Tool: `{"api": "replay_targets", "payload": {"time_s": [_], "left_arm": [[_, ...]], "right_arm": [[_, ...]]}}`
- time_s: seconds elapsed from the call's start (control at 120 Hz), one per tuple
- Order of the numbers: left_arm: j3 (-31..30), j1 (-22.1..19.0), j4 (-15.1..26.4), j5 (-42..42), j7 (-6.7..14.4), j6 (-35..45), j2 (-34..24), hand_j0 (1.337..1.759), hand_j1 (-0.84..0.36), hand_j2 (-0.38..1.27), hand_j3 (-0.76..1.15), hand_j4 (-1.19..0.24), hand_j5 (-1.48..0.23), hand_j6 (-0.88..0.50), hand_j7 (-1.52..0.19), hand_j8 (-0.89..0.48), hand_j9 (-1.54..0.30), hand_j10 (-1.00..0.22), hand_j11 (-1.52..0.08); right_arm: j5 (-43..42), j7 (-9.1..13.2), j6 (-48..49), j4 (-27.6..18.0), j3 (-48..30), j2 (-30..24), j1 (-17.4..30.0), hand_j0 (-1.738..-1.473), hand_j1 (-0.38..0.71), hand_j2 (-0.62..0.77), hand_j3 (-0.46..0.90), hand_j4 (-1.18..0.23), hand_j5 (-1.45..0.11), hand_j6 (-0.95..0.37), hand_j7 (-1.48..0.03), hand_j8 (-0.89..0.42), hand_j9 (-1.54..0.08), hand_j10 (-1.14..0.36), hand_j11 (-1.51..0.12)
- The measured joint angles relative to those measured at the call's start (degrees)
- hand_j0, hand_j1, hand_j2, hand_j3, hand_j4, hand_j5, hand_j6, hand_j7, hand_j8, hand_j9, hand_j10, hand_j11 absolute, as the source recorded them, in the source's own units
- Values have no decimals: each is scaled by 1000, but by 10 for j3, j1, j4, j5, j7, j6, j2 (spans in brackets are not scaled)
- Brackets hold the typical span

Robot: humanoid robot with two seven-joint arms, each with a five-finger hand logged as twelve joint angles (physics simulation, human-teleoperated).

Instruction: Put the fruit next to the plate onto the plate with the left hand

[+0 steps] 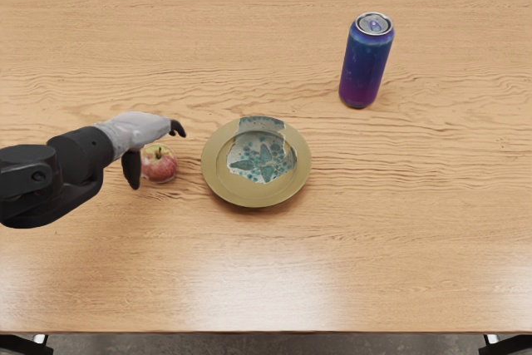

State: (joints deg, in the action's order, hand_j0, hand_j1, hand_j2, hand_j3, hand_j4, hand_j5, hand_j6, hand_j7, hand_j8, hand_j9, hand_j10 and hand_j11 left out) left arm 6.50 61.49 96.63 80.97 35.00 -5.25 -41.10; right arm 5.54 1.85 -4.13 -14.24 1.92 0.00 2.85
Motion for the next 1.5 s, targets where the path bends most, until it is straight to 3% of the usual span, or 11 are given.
{"api": "replay_targets", "payload": {"time_s": [0.417,0.883,1.05,1.142,1.175,1.233,1.283,1.5], "left_arm": [[-2,-31,-34,56,0,19,33,1658,27,58,0,-275,-352,-276,-352,-276,-352,-274,-352],[-5,-44,-63,76,0,20,53,1658,-156,89,0,-427,-551,-428,-551,-428,-551,-427,-551],[-5,-45,-65,78,0,20,53,1656,-235,256,0,-516,-676,-390,-682,-394,-683,-511,-684],[-6,-46,-68,78,0,19,54,1653,-261,251,0,-477,-729,-340,-733,-351,-730,-529,-731],[-6,-48,-70,81,0,20,55,1651,-285,377,0,-467,-739,-328,-751,-341,-756,-542,-756],[-6,-49,-74,82,0,20,57,1648,-320,373,0,-443,-767,-304,-783,-315,-801,-562,-802],[-6,-49,-77,82,1,19,58,1640,-391,503,0,-392,-817,-251,-834,-257,-859,-570,-862],[-7,-39,-88,75,0,16,62,1643,-257,230,0,-362,-927,-238,-923,-254,-938,-644,-945]], "right_arm": [[0,0,0,0,0,0,0,-1658,-310,-7,0,-33,-43,-33,-43,-33,-43,-33,-43],[0,0,0,0,0,0,0,-1658,-310,-7,0,-33,-43,-33,-43,-33,-43,-33,-43],[0,0,0,0,0,0,1,-1658,-310,-7,0,-33,-43,-33,-43,-33,-43,-33,-43],[0,0,0,0,0,0,1,-1658,-310,-7,0,-33,-43,-33,-43,-33,-43,-33,-43],[0,0,0,0,0,0,1,-1658,-310,-7,0,-33,-43,-33,-43,-33,-43,-33,-43],[0,0,0,0,0,0,1,-1658,-310,-7,0,-33,-43,-33,-43,-33,-43,-33,-43],[0,0,0,0,0,0,1,-1658,-310,-7,0,-33,-43,-33,-43,-33,-43,-33,-43],[0,0,0,0,0,0,1,-1658,-310,-7,0,-33,-43,-33,-43,-33,-43,-33,-43]]}}
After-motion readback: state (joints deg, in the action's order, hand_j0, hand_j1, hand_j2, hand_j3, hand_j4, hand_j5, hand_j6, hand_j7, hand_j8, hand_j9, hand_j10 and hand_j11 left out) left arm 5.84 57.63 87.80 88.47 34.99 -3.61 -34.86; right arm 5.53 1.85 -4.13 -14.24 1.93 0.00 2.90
